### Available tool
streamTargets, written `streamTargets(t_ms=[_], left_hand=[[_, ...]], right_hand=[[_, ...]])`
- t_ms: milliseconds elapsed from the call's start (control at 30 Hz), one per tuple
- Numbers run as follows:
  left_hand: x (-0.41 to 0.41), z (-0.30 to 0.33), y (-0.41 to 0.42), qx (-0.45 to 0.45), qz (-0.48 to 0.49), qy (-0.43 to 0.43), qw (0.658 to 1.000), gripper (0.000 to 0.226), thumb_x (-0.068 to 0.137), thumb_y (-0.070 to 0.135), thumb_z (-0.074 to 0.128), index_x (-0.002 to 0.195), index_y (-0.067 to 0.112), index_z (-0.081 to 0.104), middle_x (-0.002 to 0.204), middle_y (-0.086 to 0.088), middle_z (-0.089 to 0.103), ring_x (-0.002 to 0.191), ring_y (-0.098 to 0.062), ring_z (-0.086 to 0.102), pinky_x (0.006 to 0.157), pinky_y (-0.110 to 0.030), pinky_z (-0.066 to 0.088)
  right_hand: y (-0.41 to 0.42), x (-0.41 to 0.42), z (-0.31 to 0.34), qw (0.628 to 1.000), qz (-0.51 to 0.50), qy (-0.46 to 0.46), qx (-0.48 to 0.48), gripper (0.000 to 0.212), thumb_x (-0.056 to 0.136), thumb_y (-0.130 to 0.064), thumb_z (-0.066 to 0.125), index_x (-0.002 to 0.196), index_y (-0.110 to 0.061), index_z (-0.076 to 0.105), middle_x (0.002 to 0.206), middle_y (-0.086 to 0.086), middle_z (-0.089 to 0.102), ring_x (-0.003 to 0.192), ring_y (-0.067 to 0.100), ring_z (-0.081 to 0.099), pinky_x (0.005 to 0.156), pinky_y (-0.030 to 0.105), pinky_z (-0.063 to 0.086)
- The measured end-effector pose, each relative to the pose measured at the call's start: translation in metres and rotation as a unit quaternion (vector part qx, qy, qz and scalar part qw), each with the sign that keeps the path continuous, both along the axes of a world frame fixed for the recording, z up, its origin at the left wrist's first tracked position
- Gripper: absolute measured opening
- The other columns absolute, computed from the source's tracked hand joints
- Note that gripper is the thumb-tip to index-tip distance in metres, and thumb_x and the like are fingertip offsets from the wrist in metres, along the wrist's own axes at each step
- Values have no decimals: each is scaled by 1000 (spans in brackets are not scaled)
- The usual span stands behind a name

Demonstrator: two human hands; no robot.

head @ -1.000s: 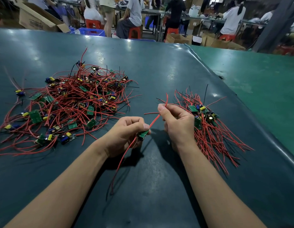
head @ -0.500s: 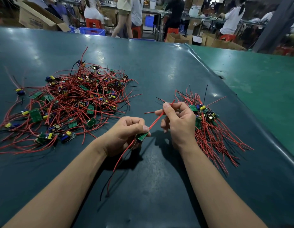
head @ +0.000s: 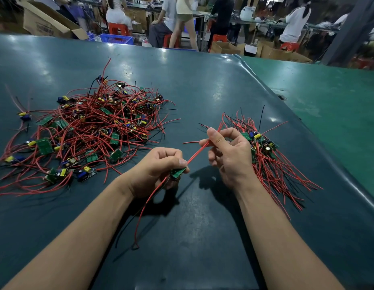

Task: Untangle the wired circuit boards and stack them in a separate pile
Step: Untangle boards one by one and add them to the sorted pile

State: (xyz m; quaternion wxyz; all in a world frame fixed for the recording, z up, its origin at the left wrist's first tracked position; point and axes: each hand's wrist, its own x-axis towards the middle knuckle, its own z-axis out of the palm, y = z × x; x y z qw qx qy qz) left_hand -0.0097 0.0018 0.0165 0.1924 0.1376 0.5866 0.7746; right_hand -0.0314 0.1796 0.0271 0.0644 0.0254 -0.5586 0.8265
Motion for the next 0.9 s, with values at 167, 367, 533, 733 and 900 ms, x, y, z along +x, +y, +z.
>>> streamTargets(t_ms=[167, 367, 533, 733, 900], left_hand=[[0, 1, 3, -7, 12, -3, 1000, 23, 72, 10, 61, 51, 15, 51, 55, -7, 56, 37, -13, 33, 37, -15, 28], [2, 2, 4, -11, 11, 3, 1000, 24, 72, 9, 60, 51, 14, 49, 55, -8, 55, 37, -12, 33, 36, -16, 30], [3, 3, 4, -21, 5, 8, 1000, 23, 73, 9, 59, 54, 10, 46, 52, -6, 54, 37, -11, 32, 37, -15, 29], [2, 1, 4, -15, 12, 9, 1000, 22, 74, 10, 58, 62, 5, 40, 52, -4, 54, 38, -11, 33, 37, -16, 29], [1, 2, 9, 53, 90, -4, 995, 27, 75, 9, 69, 70, 3, 43, 51, 2, 53, 38, -7, 34, 39, -15, 25]], right_hand=[[-4, 0, -10, 973, -93, 69, 200, 34, 92, -5, 64, 72, -18, 40, 56, 4, 67, 31, 13, 48, 35, 18, 35], [-5, 0, -8, 977, -106, 58, 176, 22, 98, -18, 59, 78, -19, 50, 64, 6, 70, 32, 15, 48, 33, 18, 35], [-1, -5, -7, 990, -114, 32, 78, 11, 98, -7, 55, 90, -10, 50, 66, 5, 71, 32, 12, 48, 32, 18, 34], [-1, -5, -10, 975, -161, 17, 149, 18, 99, -19, 57, 88, -12, 45, 73, 8, 74, 30, 16, 49, 33, 20, 34], [4, 2, 6, 984, 23, -170, 40, 43, 88, -52, 60, 103, -13, 56, 79, 4, 73, 38, 10, 55, 30, 15, 33]])
